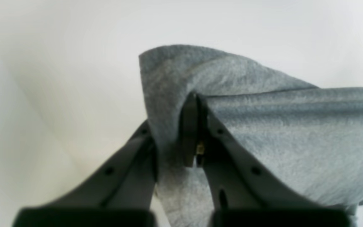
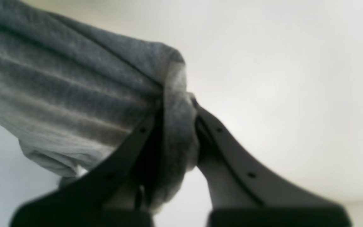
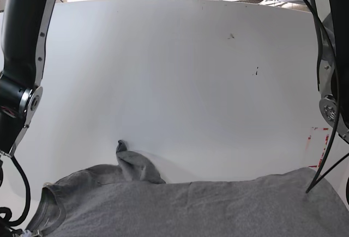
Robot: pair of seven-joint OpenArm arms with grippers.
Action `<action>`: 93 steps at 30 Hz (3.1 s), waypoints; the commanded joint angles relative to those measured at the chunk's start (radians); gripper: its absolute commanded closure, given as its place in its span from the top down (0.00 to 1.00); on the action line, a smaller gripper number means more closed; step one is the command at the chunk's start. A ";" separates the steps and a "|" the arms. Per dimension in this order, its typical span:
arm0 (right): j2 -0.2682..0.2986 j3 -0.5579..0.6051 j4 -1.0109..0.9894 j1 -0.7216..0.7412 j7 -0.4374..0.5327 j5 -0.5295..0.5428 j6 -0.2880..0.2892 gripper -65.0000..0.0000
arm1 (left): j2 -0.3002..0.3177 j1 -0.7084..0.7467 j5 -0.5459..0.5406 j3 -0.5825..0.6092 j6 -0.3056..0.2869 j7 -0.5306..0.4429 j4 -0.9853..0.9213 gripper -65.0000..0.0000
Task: Fold the T-shirt properly
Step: 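Lift the shirt high with both grippers, then lay the shirt down with both grippers, dragging the held edge over it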
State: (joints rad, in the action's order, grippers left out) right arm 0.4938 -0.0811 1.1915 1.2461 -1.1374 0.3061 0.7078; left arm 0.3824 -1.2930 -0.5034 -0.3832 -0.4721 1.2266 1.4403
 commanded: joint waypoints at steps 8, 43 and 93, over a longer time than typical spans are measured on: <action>0.015 0.106 -0.098 0.298 0.003 -0.022 -0.010 0.02 | 0.030 -0.267 0.016 0.051 0.009 -0.083 -0.220 0.00; 0.053 -0.225 0.350 -0.546 -0.063 0.057 -0.010 0.01 | 0.030 0.481 -0.169 -0.138 0.000 -0.032 0.145 0.00; -0.122 -0.363 0.710 -1.462 -0.062 0.052 -0.010 0.01 | 0.102 1.521 -0.347 -0.317 -0.075 -0.031 0.343 0.00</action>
State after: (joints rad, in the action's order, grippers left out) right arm 0.3519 -0.4366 1.8843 -0.2001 -1.2045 0.3668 0.7029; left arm 0.4416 0.2279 -0.8391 -0.6956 -0.5472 1.2156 1.7691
